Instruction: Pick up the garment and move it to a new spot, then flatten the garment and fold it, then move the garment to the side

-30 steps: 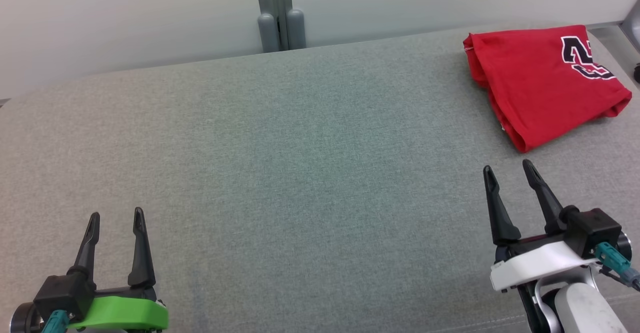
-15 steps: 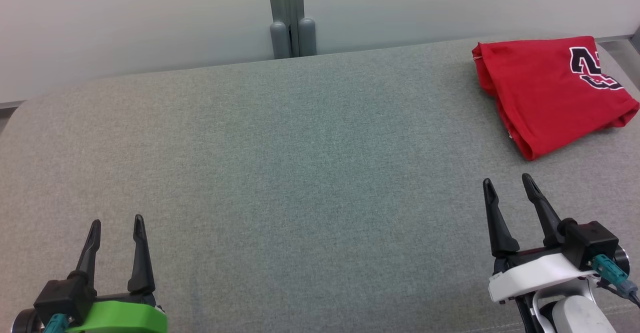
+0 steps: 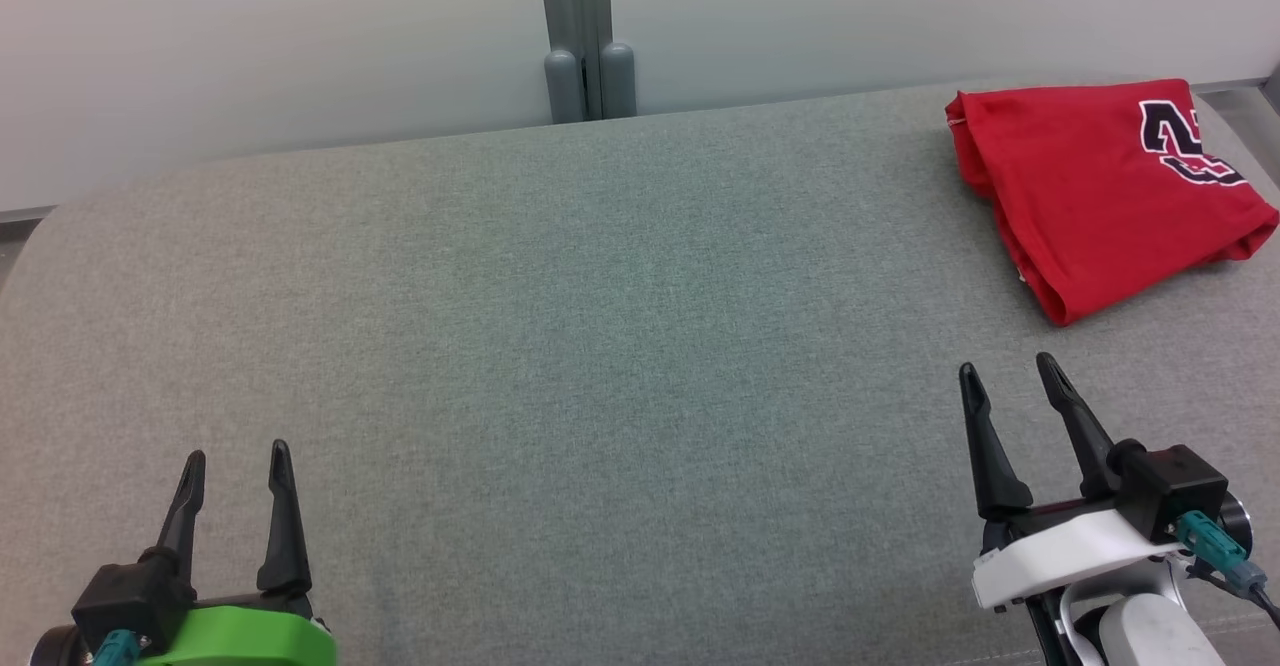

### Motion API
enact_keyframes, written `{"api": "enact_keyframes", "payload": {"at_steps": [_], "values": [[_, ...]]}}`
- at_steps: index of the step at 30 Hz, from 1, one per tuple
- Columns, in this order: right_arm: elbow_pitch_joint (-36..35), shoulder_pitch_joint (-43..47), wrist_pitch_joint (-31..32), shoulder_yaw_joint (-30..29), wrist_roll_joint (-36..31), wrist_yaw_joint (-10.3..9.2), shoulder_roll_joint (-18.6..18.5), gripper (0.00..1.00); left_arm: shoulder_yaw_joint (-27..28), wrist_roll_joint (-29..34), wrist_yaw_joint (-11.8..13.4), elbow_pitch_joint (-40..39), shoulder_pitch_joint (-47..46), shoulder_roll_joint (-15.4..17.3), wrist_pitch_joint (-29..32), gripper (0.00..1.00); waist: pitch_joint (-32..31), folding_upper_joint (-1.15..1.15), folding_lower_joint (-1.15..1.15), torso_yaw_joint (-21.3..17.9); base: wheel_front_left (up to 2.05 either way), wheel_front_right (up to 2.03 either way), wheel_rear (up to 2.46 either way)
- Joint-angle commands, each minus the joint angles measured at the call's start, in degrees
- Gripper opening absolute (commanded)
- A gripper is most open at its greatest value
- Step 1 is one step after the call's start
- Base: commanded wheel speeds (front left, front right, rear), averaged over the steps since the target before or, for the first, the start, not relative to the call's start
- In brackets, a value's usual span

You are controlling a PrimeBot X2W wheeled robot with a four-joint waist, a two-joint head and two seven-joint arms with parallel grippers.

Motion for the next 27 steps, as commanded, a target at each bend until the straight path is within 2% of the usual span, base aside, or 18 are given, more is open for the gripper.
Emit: {"api": "enact_keyframes", "payload": {"at_steps": [1,5,27], "values": [[0.0,0.0,0.0,0.0,0.0,0.00,0.0,0.00,-0.1,-0.1,0.0,0.0,0.0,0.0,0.0,0.00,-0.1,0.00,0.00,0.0,0.00,0.00,0.00],[1.9,1.0,0.1,0.2,0.2,0.00,0.4,0.00,-0.4,-0.1,0.0,2.2,0.4,-0.8,0.0,0.00,-0.1,0.00,0.00,0.0,0.00,0.00,0.00],[3.1,-0.6,5.2,-1.9,22.9,0.00,0.9,0.00,0.0,-22.4,0.0,2.5,-2.0,-1.1,6.0,0.00,-0.3,0.00,0.00,0.2,0.00,0.00,0.00]]}}
